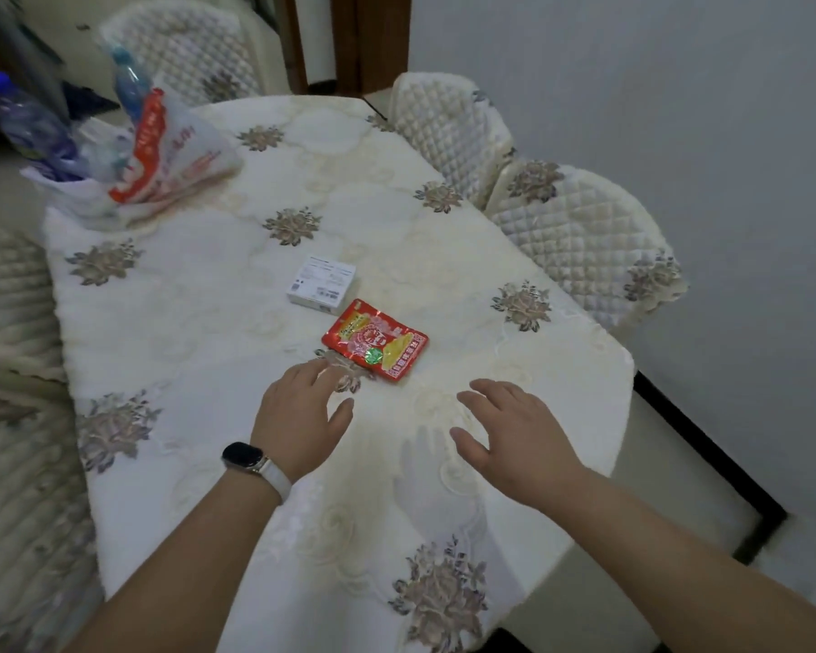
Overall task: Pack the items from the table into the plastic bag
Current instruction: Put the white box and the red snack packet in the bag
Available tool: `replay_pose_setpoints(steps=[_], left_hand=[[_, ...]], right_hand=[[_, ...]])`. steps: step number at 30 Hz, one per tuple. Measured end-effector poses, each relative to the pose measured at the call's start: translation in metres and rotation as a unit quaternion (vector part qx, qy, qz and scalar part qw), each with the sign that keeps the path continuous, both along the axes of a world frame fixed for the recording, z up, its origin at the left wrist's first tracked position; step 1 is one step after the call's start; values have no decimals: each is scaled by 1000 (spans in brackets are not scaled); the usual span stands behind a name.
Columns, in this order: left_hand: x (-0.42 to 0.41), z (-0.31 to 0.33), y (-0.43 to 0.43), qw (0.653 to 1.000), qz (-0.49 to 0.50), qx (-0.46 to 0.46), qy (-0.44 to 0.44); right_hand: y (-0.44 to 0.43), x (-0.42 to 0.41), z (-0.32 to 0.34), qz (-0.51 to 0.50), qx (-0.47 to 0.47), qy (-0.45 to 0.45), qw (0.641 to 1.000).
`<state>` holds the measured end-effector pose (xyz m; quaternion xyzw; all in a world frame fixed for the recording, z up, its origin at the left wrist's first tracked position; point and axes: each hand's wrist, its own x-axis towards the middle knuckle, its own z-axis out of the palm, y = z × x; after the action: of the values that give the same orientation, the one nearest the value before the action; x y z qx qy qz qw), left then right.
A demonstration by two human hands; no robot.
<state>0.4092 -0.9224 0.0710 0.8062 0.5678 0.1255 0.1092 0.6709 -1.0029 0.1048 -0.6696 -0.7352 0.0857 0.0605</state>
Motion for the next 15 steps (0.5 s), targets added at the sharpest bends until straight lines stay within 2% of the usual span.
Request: replay_pose_setpoints(steps=[9,15], left_hand=[[13,-23,65,988,145,-57,-7],[29,-50,139,971,221,-83,-40]], right_hand=[[135,0,-67,86,-42,43,994],[209,-18,-103,98,-86,51,990]])
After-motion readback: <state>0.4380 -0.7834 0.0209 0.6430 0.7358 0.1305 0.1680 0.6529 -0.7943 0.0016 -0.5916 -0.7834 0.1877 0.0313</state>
